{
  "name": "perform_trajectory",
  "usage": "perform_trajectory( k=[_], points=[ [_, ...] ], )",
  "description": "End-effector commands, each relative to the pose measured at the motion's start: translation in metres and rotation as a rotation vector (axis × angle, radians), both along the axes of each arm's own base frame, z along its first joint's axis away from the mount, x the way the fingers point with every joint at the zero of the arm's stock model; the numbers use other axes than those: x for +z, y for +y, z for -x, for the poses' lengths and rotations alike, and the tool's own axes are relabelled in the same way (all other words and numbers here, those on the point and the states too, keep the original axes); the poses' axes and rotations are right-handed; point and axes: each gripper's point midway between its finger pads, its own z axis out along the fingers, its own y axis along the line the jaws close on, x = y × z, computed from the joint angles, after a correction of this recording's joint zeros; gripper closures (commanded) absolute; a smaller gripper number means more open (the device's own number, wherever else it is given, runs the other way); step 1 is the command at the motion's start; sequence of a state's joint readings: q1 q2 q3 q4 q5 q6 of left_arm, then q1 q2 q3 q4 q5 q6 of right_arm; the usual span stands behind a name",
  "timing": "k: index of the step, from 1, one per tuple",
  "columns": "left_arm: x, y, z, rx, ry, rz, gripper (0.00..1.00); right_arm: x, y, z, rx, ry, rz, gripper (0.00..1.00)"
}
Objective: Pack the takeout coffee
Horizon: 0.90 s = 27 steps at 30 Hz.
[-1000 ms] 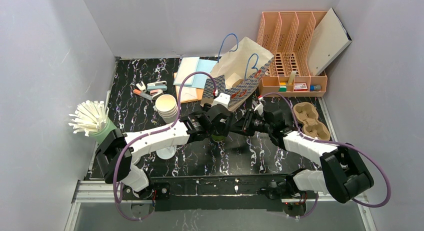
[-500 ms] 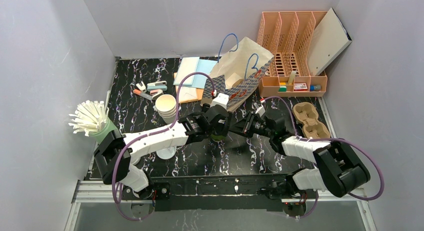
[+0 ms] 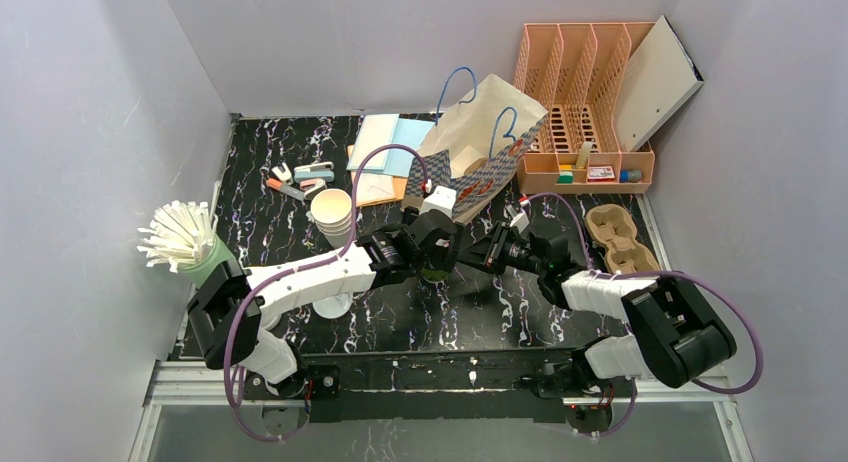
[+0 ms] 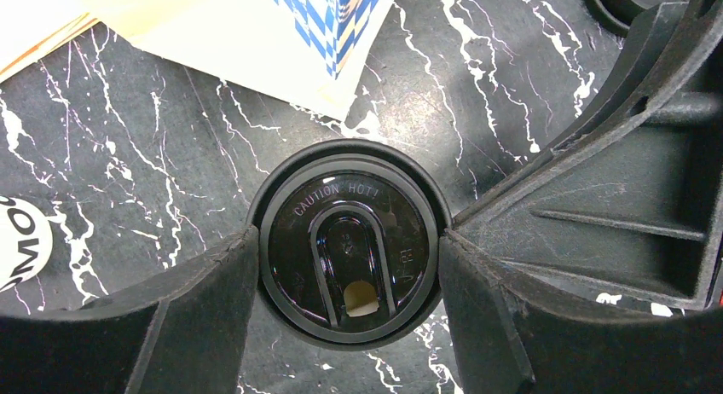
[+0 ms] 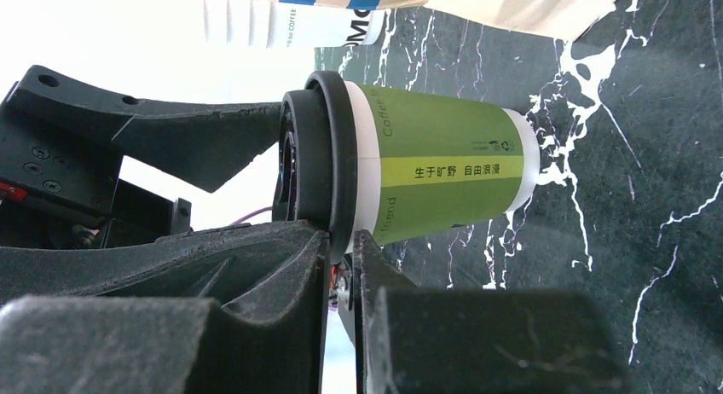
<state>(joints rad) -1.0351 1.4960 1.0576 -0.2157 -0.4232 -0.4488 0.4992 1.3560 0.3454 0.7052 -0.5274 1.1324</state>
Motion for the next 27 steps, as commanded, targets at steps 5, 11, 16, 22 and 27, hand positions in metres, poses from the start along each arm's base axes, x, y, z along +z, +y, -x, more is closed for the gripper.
perform_trajectory(
  k=[5, 11, 16, 22, 27],
  points=[
    [-0.068, 0.019, 0.043, -0.053, 0.229, -0.132, 0.65, -0.128, -0.046, 0.063, -0.020, 0.378, 0.383, 0.79],
    [-0.070, 0.019, 0.044, -0.055, 0.233, -0.134, 0.65, -0.139, -0.050, 0.067, -0.027, 0.399, 0.416, 0.79],
    [-0.071, 0.019, 0.044, -0.057, 0.237, -0.137, 0.66, -0.148, -0.055, 0.069, -0.041, 0.428, 0.480, 0.79],
    [-0.072, 0.018, 0.045, -0.060, 0.240, -0.137, 0.66, -0.150, -0.059, 0.068, -0.062, 0.428, 0.530, 0.80],
    [-0.073, 0.019, 0.045, -0.063, 0.241, -0.140, 0.66, -0.146, -0.054, 0.067, -0.044, 0.419, 0.518, 0.80]
  ],
)
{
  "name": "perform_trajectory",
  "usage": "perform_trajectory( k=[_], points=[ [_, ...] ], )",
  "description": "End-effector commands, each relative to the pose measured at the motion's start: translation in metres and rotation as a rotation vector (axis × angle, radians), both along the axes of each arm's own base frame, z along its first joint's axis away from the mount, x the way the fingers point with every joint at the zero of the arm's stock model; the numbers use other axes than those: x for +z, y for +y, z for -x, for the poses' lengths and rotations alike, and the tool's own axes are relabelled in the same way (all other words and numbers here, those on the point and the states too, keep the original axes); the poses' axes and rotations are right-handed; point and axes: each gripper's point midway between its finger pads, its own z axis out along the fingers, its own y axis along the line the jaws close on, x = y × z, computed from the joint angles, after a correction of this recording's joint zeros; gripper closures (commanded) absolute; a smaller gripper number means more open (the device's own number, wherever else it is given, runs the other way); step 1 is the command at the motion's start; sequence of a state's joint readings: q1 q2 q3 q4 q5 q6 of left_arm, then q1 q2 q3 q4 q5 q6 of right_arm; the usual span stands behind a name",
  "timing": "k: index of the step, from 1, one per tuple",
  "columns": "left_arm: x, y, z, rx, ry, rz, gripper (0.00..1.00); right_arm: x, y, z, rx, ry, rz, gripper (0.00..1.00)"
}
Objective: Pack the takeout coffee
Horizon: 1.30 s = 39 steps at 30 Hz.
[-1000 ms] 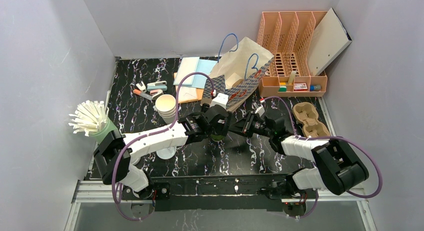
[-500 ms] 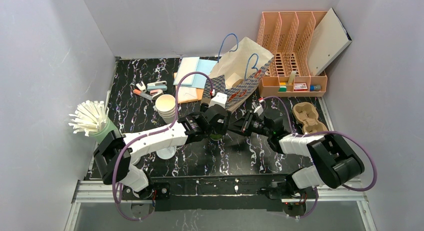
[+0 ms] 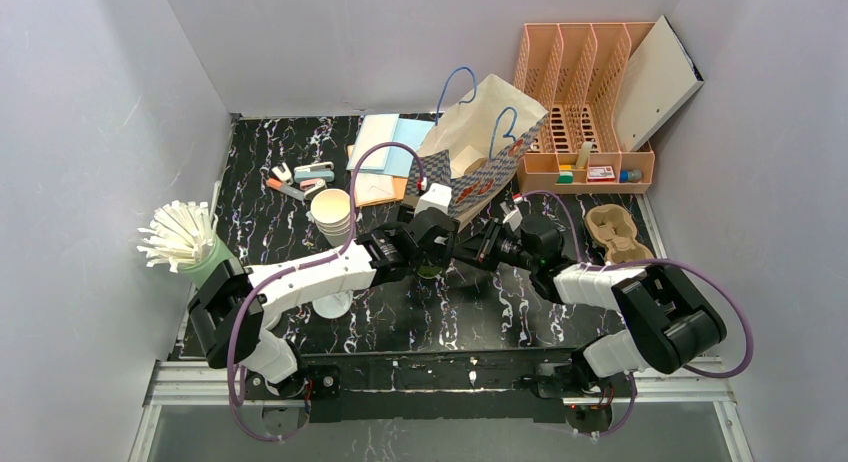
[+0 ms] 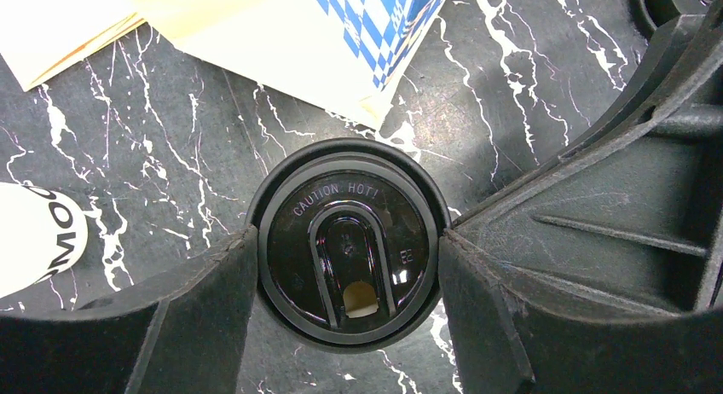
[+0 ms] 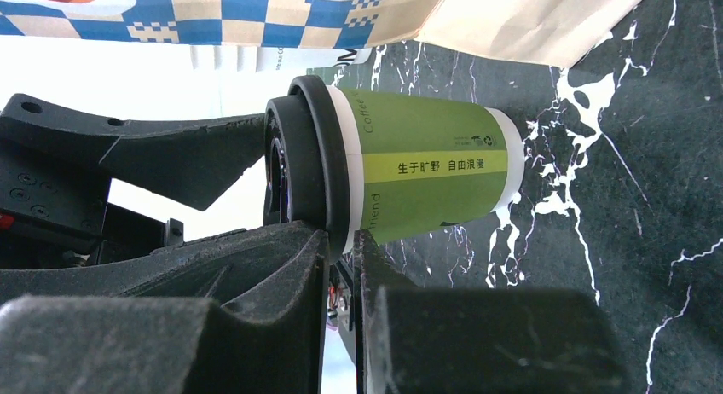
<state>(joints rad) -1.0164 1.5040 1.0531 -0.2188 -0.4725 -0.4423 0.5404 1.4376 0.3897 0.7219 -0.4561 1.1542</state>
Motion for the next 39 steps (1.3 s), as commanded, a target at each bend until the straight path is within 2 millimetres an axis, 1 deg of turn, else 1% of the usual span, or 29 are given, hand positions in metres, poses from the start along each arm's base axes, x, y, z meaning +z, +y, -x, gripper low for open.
perform_trajectory(
  k=[1, 4, 6, 11, 13, 17, 21, 24, 27, 30, 34, 39],
  points=[
    [-0.069, 0.007, 0.056, -0.107, 0.268, -0.100, 0.66, -0.131, -0.063, 0.076, -0.002, 0.385, 0.472, 0.79],
    [-0.062, 0.008, 0.053, -0.106, 0.256, -0.102, 0.66, -0.104, -0.053, 0.062, 0.014, 0.299, 0.432, 0.77],
    [-0.055, 0.009, 0.051, -0.109, 0.249, -0.099, 0.66, -0.078, -0.047, 0.049, 0.016, 0.220, 0.416, 0.74],
    [-0.035, 0.010, 0.047, -0.143, 0.228, -0.081, 0.66, -0.023, -0.046, 0.029, -0.001, 0.034, 0.391, 0.67],
    [-0.026, 0.008, 0.047, -0.172, 0.222, -0.073, 0.66, -0.009, -0.048, 0.029, -0.002, 0.001, 0.388, 0.66],
    [-0.009, 0.000, 0.053, -0.270, 0.221, -0.060, 0.66, 0.004, -0.052, 0.031, -0.004, -0.036, 0.381, 0.67],
    [-0.006, -0.002, 0.061, -0.346, 0.235, -0.065, 0.65, 0.017, -0.051, 0.033, -0.006, -0.096, 0.316, 0.67],
    [-0.006, -0.001, 0.066, -0.384, 0.236, -0.061, 0.60, 0.030, -0.047, 0.034, 0.003, -0.134, 0.245, 0.62],
    [-0.005, 0.000, 0.069, -0.398, 0.230, -0.055, 0.58, 0.039, -0.042, 0.033, 0.014, -0.158, 0.198, 0.61],
    [-0.003, -0.002, 0.071, -0.421, 0.229, -0.041, 0.57, 0.043, -0.035, 0.033, 0.045, -0.163, 0.160, 0.61],
    [-0.004, -0.004, 0.075, -0.446, 0.241, -0.035, 0.57, 0.046, -0.025, 0.037, 0.108, -0.159, 0.115, 0.58],
    [-0.010, -0.003, 0.075, -0.444, 0.248, -0.048, 0.57, 0.039, -0.022, 0.042, 0.144, -0.131, 0.105, 0.57]
  ],
)
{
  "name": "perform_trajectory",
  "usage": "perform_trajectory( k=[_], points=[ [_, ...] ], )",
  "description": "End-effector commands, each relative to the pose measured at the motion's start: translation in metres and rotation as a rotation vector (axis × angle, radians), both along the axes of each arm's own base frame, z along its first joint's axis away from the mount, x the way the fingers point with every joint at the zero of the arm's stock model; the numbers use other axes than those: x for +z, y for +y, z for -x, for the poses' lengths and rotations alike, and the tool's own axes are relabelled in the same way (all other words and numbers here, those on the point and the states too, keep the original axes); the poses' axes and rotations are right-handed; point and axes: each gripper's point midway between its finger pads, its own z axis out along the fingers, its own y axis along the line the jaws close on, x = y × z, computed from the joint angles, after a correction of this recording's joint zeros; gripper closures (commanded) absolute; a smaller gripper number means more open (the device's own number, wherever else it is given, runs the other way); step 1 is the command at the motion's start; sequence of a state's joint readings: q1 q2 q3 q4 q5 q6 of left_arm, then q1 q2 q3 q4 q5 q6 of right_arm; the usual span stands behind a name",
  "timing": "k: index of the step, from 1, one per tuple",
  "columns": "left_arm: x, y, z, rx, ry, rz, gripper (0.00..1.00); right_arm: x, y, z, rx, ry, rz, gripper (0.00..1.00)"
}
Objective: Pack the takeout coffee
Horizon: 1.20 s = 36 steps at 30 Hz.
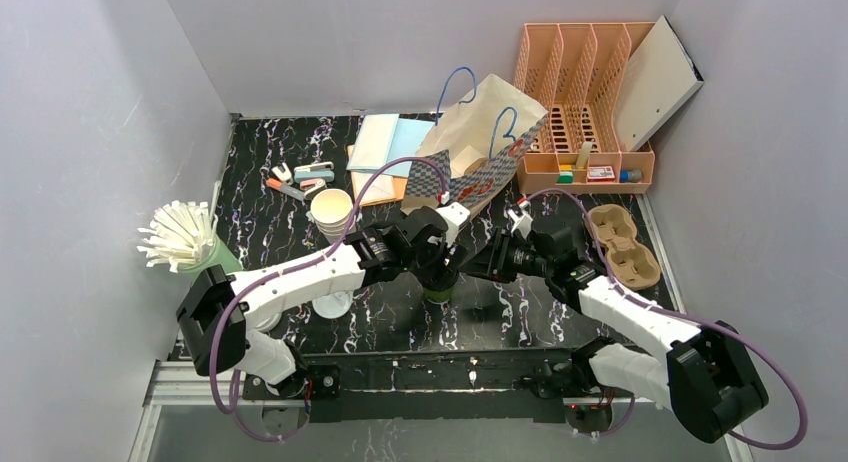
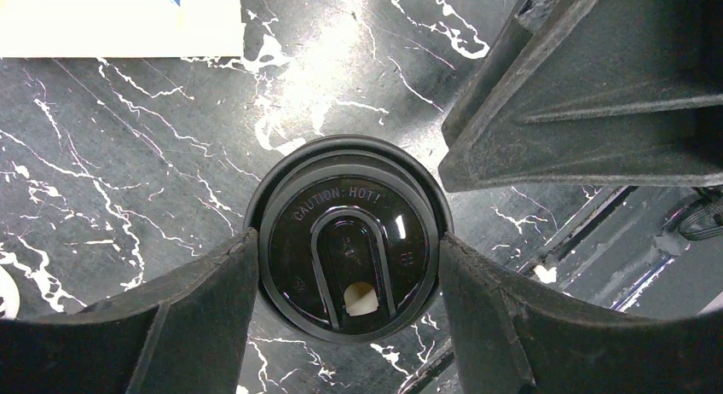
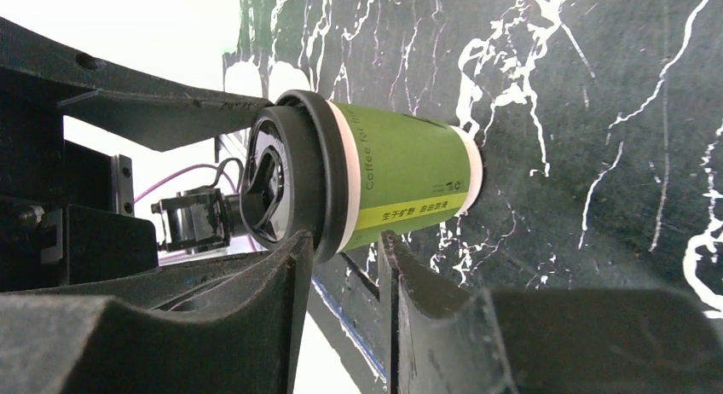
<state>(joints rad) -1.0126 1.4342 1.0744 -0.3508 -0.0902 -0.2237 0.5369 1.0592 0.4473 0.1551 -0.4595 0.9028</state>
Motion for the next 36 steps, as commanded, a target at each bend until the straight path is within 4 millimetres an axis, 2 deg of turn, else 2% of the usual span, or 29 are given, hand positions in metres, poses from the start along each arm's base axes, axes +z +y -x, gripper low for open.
perform_trajectory(
  k=[1, 10, 16, 28, 30, 32, 36],
  points=[
    [-0.017, 0.013, 0.018, -0.037, 0.069, -0.051, 0.57, 0.009, 0.008, 0.004, 0.058, -0.018, -0.061, 0.57],
    [-0.027, 0.011, 0.023, -0.076, 0.023, -0.070, 0.58, -0.023, 0.005, 0.014, 0.075, 0.080, -0.019, 0.60],
    [-0.029, 0.011, 0.029, -0.095, 0.010, -0.084, 0.58, -0.035, 0.004, 0.018, 0.080, 0.118, -0.001, 0.60],
    [-0.046, 0.018, 0.041, -0.094, 0.039, -0.077, 0.58, -0.086, -0.016, 0.030, 0.042, 0.249, 0.162, 0.65],
    [-0.045, 0.018, 0.041, -0.093, 0.036, -0.071, 0.58, -0.087, -0.016, 0.031, 0.044, 0.249, 0.167, 0.65],
    [-0.043, 0.019, 0.039, -0.087, 0.026, -0.070, 0.58, -0.078, -0.014, 0.028, 0.050, 0.226, 0.146, 0.65],
    [-0.030, 0.018, 0.029, -0.035, -0.007, -0.071, 0.56, -0.041, -0.002, 0.016, 0.065, 0.124, 0.066, 0.64]
  ],
)
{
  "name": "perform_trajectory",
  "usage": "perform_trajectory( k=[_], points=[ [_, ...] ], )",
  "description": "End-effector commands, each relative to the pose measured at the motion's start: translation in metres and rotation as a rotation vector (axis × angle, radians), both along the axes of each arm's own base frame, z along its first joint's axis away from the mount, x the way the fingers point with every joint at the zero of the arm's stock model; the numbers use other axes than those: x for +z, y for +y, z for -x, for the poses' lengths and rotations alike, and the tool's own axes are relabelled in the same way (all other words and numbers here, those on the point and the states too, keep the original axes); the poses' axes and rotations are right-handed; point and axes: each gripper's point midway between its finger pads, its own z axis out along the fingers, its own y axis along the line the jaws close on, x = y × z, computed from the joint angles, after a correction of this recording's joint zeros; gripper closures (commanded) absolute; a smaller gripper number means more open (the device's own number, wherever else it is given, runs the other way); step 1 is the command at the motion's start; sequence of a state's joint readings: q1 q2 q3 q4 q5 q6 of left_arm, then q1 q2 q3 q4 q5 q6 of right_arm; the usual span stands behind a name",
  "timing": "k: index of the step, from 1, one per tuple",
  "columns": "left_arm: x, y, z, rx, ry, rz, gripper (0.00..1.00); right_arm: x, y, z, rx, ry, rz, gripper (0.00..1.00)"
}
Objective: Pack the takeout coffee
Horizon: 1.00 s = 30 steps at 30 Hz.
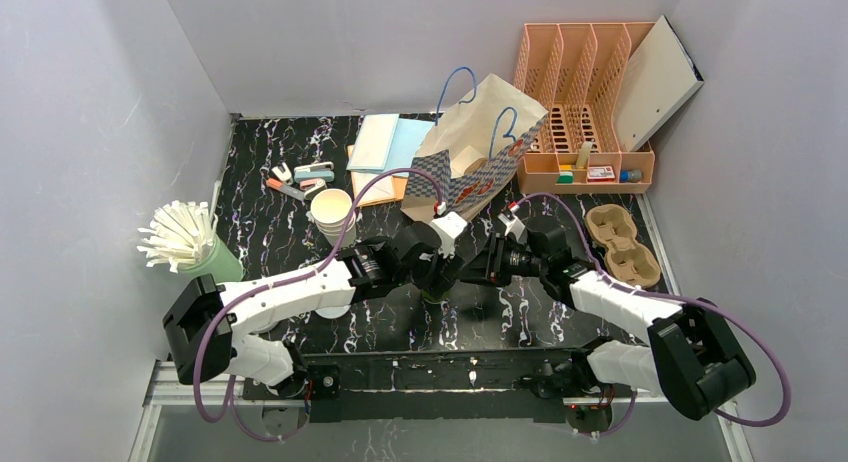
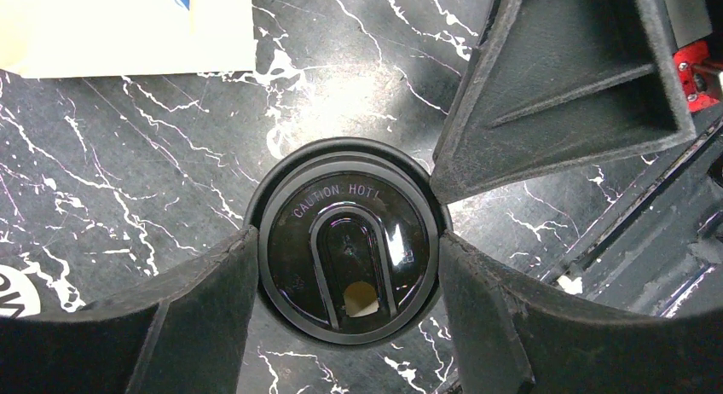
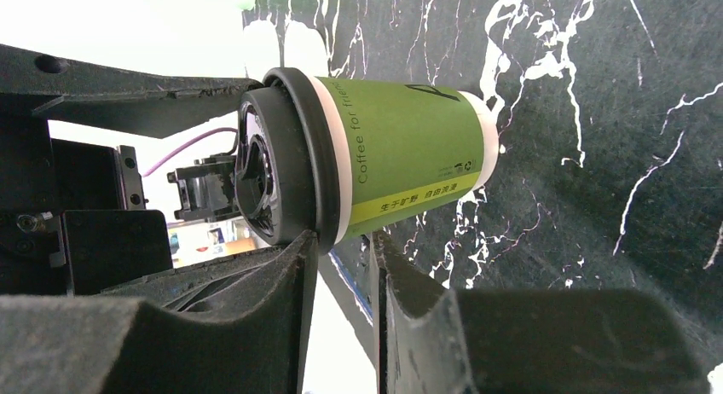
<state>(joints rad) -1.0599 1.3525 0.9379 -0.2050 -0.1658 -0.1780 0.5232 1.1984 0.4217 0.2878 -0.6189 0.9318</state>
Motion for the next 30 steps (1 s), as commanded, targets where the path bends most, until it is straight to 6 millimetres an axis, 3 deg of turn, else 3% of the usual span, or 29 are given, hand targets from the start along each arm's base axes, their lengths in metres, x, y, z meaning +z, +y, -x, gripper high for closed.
perform_trajectory(
  k=[1, 5, 12, 15, 23, 30],
  points=[
    [-0.023, 0.014, 0.022, 0.007, 0.103, -0.102, 0.54, -0.016, -0.013, 0.001, -0.041, -0.001, 0.119, 0.62],
    [-0.012, 0.009, 0.019, 0.013, 0.094, -0.078, 0.50, 0.009, -0.009, -0.007, -0.039, -0.071, 0.091, 0.55],
    [-0.012, 0.008, 0.020, -0.009, 0.093, -0.081, 0.50, 0.027, -0.001, -0.008, -0.002, -0.105, 0.025, 0.48],
    [-0.008, 0.008, 0.019, -0.004, 0.089, -0.076, 0.33, 0.031, 0.001, -0.009, 0.003, -0.117, 0.016, 0.37],
    [0.017, -0.003, 0.009, 0.011, 0.048, -0.037, 0.21, 0.020, 0.004, -0.008, 0.027, -0.074, 0.028, 0.53],
    [0.037, -0.014, 0.000, 0.009, 0.022, -0.029, 0.11, 0.022, 0.004, -0.007, 0.035, -0.082, 0.025, 0.48]
  ],
)
